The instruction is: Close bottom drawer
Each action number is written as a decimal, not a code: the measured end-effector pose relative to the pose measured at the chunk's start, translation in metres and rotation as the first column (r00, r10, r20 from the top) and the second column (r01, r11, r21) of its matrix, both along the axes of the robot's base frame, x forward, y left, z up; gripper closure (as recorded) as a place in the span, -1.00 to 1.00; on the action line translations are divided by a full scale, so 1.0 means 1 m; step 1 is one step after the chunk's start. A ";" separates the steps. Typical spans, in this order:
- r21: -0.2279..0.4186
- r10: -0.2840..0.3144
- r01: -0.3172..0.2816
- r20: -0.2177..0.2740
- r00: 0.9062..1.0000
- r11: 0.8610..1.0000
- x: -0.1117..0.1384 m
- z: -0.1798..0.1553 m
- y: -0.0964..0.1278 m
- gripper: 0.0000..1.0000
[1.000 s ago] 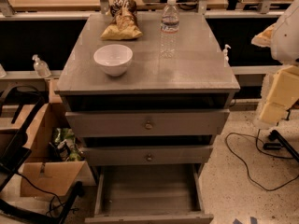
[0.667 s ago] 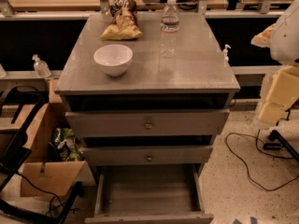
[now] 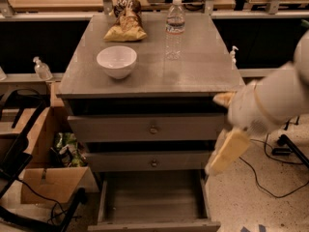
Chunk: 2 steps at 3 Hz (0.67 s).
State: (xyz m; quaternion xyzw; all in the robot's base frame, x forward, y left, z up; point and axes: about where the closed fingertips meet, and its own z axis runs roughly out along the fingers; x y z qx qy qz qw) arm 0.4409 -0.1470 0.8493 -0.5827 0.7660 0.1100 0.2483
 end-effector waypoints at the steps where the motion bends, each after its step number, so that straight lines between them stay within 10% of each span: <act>1: 0.235 0.064 -0.048 -0.060 0.996 0.971 -0.008 -0.099 0.045 -1.00; 2: 0.463 0.055 -0.041 -0.015 0.998 0.885 -0.010 -0.148 0.085 -1.00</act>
Offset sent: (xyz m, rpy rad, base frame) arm 0.1587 0.0520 -0.2557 0.8626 -0.4843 -0.4388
